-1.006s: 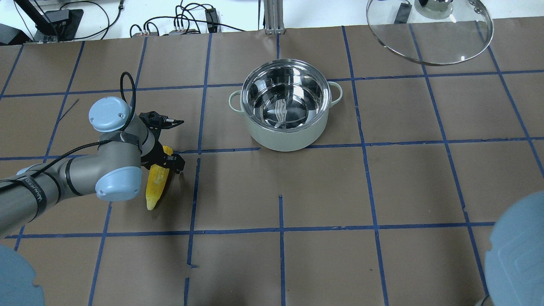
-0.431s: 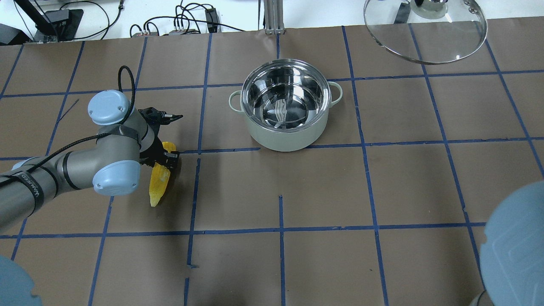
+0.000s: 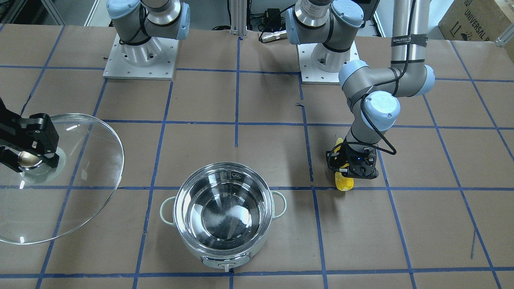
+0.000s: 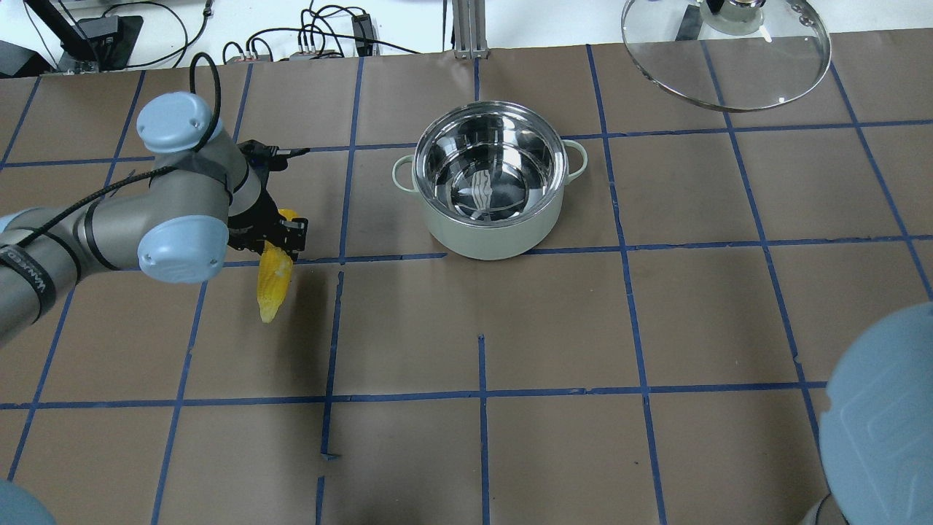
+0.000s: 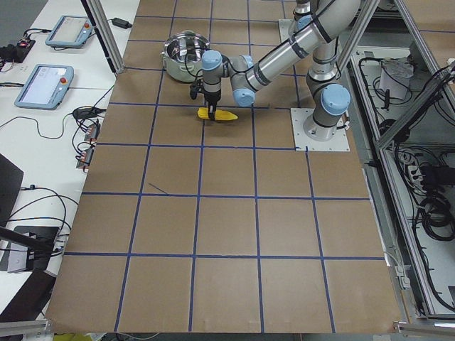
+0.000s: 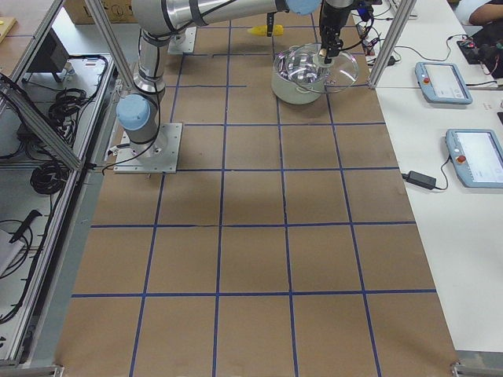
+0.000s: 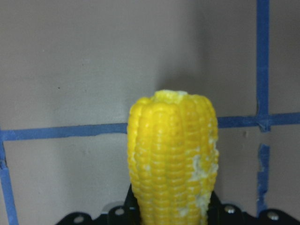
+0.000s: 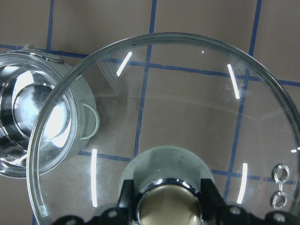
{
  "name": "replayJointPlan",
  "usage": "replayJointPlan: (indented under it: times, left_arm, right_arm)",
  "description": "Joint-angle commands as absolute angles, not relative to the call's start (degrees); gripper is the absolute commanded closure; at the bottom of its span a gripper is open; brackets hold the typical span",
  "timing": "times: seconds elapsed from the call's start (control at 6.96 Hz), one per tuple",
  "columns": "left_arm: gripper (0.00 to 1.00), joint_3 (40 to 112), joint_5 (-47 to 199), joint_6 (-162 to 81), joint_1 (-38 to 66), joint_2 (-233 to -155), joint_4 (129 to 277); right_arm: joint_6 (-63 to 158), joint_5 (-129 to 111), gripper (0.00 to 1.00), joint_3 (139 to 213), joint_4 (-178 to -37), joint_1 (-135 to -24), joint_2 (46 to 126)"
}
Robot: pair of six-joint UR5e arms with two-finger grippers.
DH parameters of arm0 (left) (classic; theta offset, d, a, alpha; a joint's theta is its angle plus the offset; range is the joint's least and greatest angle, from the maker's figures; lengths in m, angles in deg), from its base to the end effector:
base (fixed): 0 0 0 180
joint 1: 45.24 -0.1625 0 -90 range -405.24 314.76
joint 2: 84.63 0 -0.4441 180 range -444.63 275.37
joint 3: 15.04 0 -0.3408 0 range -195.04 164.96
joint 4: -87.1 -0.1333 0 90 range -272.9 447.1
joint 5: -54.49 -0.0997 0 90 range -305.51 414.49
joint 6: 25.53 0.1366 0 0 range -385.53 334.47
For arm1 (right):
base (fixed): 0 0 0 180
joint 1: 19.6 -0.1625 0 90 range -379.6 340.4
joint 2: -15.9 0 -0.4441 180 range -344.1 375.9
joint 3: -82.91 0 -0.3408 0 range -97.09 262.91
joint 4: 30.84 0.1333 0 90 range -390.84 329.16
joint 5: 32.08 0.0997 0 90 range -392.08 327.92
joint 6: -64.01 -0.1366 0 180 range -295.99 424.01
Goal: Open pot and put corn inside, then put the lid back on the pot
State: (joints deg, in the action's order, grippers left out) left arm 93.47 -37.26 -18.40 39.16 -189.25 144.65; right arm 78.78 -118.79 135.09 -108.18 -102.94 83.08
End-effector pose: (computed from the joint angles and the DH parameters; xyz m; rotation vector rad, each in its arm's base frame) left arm -0.0802 -0.5058 0.2682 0.0418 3.1122 0.0236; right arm 0.0698 -0.6189 0.5279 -0.2204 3.0839 -0.0786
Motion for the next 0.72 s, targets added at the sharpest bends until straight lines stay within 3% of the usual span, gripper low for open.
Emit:
replayJointPlan:
  times: [0.0, 0.29, 0.57]
  left_arm:
    - [0.80, 79.7, -34.6, -27.1, 44.0, -190.3, 158.3]
    - [0.80, 67.5, -33.8, -30.2, 49.9, -193.6, 164.5]
    - [0.80, 62.2, -33.7, -33.3, 55.1, -197.9, 163.8]
  right_arm:
    - [78.3, -118.8, 0.90, 134.9, -108.7, -103.0, 82.7]
    - [78.3, -118.8, 0.90, 135.1, -108.8, -103.0, 82.6]
    - [78.3, -118.9, 0.90, 135.2, -109.0, -103.0, 82.6]
